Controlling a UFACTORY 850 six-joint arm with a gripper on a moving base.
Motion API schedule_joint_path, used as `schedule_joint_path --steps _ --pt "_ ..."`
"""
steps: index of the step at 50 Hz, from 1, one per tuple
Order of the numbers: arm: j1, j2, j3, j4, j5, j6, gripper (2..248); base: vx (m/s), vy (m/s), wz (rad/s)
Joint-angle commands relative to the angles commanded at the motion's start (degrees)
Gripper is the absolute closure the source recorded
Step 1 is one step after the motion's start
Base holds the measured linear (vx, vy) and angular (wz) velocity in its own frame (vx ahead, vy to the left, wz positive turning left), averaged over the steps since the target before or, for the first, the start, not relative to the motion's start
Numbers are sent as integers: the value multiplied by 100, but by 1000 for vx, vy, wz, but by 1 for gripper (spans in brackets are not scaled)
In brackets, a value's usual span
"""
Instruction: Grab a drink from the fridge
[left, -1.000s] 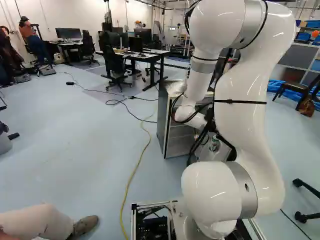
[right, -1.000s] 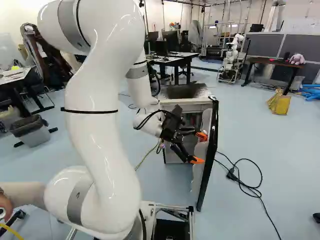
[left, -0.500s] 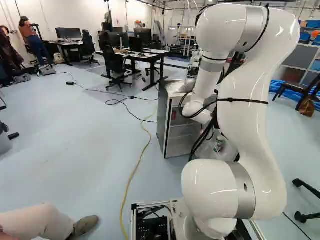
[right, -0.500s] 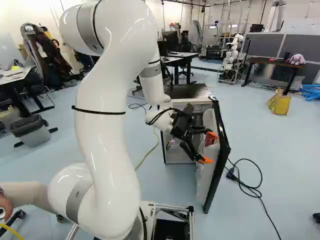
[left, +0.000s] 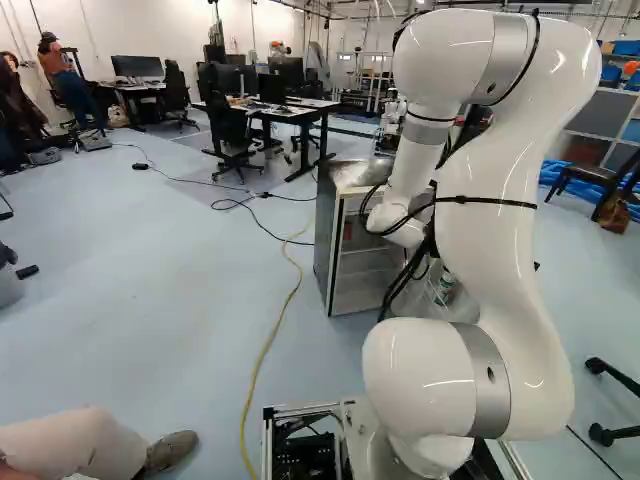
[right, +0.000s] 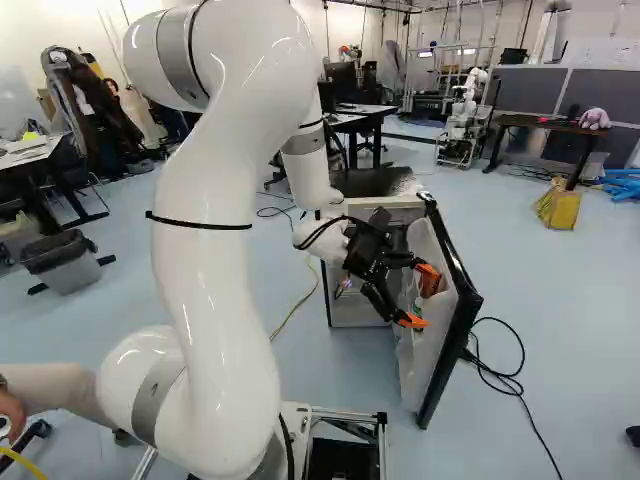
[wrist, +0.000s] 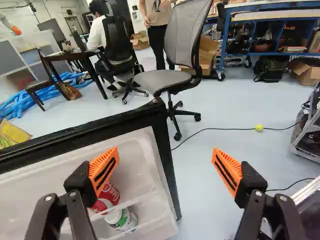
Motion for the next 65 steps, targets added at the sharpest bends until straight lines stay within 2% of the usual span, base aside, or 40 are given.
schedule_joint_path --steps 28,46,65 --pt "50 38 82 -76 102 0 3 0 0 0" --pt "20 24 54 -404 107 0 3 0 0 0" --pt "-162 -73 -139 -789 107 0 3 0 0 0"
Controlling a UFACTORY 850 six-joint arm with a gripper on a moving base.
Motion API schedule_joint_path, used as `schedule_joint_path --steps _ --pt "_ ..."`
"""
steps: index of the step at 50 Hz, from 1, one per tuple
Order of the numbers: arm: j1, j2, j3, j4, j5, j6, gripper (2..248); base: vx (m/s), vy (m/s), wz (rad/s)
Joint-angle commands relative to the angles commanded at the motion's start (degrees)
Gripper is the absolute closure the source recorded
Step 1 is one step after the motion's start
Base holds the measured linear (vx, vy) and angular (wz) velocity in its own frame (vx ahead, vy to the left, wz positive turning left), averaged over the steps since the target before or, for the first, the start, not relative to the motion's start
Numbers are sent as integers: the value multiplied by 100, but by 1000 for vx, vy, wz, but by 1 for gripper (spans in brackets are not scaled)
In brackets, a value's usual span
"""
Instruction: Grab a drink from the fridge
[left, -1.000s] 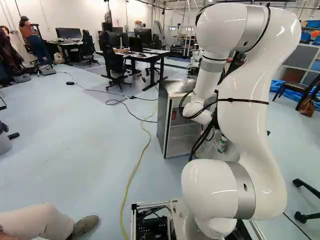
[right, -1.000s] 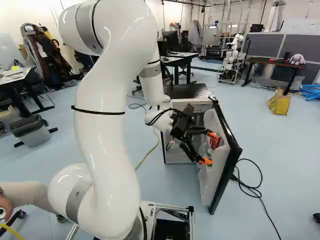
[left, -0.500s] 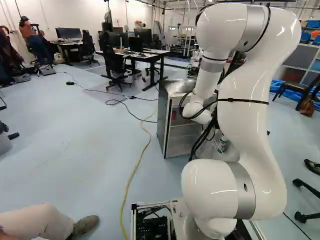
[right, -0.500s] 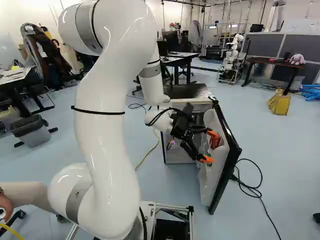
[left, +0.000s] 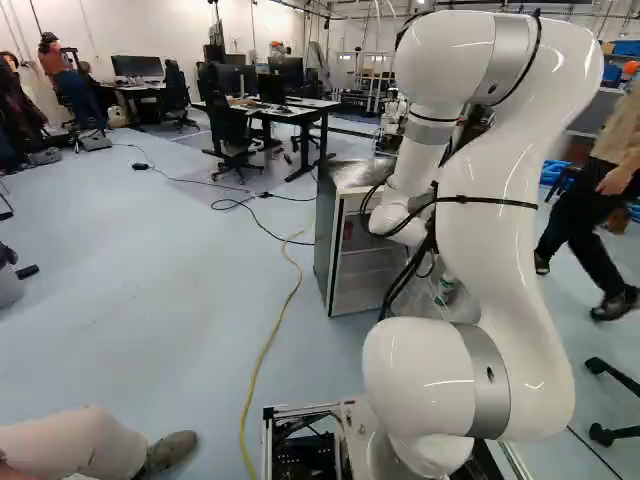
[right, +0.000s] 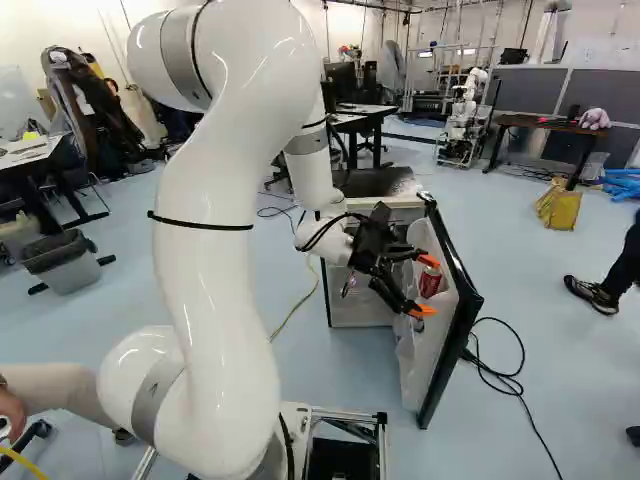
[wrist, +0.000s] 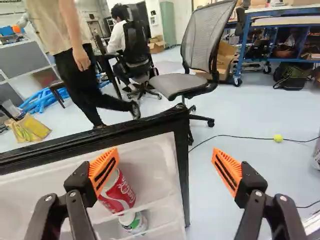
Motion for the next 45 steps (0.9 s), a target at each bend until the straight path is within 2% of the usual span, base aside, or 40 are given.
schedule_joint_path --steps 14,45 --pt "-166 -105 -200 -167 0 0 3 0 0 0" --pt "-539 -368 -696 -180 0 0 3 0 0 0"
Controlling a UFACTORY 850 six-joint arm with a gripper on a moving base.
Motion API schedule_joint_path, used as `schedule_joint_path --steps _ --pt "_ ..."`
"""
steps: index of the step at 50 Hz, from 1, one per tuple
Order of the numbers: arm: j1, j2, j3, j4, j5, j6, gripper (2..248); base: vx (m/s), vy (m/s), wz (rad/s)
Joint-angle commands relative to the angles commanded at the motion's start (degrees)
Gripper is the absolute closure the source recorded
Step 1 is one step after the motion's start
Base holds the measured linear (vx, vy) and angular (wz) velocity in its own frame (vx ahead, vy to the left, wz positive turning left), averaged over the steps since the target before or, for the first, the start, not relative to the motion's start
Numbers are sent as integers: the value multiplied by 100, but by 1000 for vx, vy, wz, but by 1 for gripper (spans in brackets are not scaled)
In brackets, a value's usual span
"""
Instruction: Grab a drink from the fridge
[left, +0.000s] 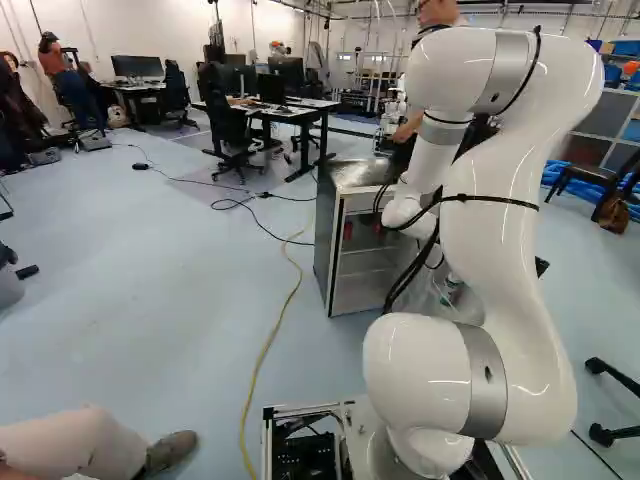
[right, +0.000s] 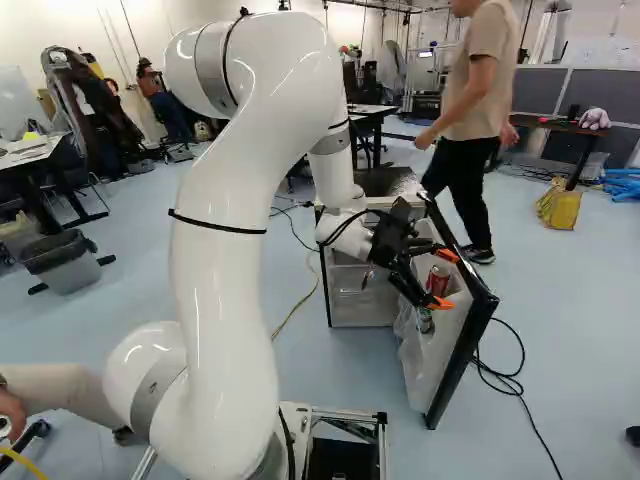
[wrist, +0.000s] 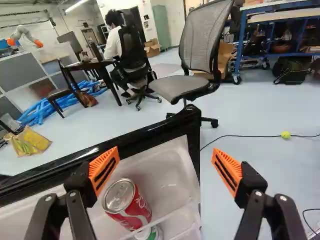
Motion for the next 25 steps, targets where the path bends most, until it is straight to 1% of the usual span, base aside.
schedule_joint_path --steps 25 --pt "-320 -271 -506 0 0 0 3 0 0 0"
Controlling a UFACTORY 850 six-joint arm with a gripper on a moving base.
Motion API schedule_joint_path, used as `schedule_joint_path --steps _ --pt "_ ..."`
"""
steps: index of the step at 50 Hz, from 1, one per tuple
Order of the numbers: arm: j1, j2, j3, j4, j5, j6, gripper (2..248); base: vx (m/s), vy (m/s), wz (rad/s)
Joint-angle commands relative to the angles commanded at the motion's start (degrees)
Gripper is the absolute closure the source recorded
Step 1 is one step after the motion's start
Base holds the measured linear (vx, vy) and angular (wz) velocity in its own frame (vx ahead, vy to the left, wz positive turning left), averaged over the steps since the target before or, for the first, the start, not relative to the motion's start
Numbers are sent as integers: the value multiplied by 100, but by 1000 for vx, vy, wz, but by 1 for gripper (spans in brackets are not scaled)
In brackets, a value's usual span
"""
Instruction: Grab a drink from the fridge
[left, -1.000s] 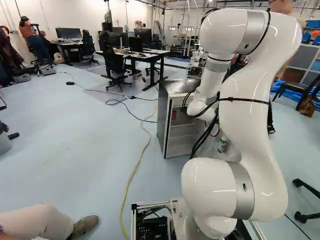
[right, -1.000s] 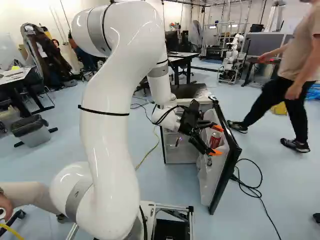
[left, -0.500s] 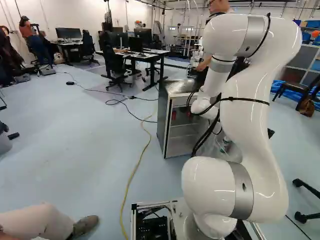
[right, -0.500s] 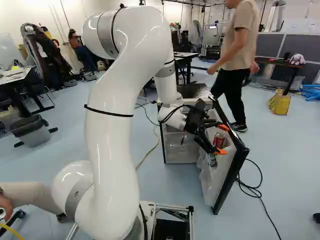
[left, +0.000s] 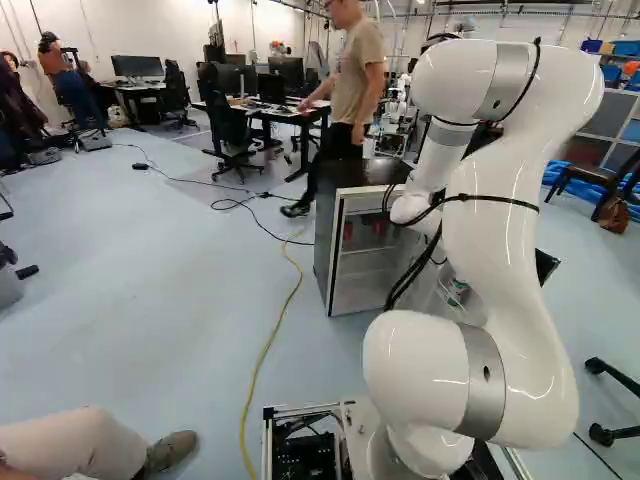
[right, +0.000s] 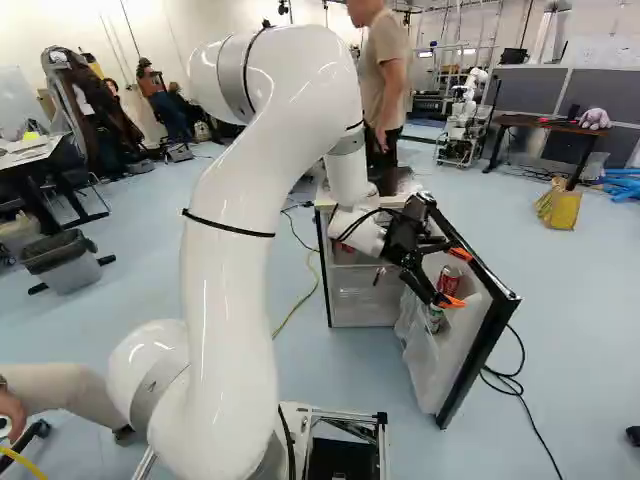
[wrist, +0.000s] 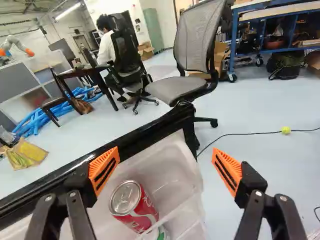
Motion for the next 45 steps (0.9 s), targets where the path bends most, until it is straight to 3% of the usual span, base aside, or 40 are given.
schedule_joint_path --steps 27,45 --pt "-212 -192 -359 0 0 0 3 0 0 0" --pt "-120 116 214 -119 0 0 3 0 0 0"
